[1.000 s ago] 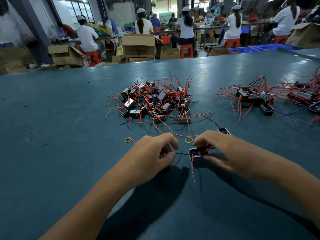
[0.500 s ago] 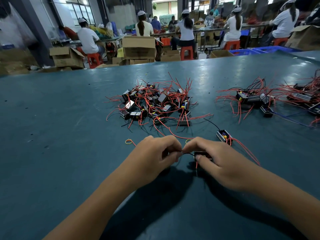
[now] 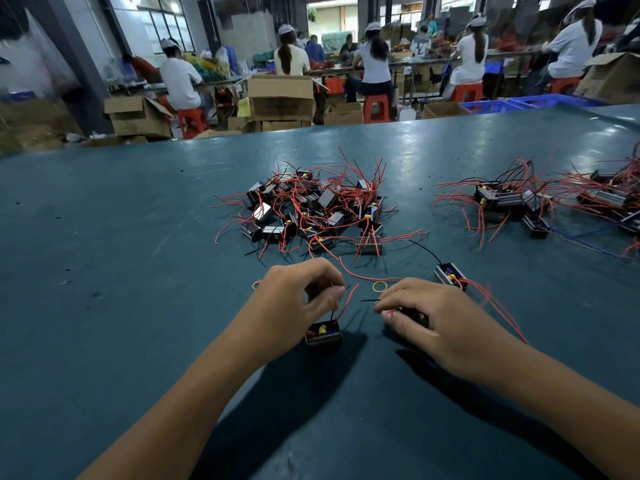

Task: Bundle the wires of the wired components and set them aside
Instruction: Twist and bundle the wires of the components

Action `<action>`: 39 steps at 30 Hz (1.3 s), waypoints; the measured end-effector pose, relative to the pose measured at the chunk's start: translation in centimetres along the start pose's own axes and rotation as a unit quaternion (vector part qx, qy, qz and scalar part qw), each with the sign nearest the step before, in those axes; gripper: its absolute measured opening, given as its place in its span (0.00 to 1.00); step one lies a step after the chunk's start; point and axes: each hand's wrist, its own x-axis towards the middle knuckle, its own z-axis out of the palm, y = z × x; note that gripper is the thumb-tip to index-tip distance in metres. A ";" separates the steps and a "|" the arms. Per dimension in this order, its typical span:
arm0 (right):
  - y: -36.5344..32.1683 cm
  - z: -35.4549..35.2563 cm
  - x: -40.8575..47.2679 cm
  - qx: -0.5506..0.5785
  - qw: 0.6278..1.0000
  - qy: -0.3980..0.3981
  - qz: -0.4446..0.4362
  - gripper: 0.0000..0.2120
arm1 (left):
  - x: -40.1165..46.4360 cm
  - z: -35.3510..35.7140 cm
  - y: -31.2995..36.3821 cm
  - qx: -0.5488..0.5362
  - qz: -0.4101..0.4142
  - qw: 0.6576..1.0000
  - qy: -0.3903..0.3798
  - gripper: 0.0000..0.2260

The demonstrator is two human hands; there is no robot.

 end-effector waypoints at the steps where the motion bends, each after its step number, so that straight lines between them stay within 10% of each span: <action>1: 0.1 -0.1 0.0 -0.004 1.000 0.009 0.010 0.06 | 0.0 0.0 -0.1 0.000 -0.007 1.000 0.012 0.05; 39: -0.7 0.2 0.1 -0.040 0.998 0.041 -0.012 0.09 | 0.3 1.6 -0.3 0.033 0.047 0.996 0.066 0.01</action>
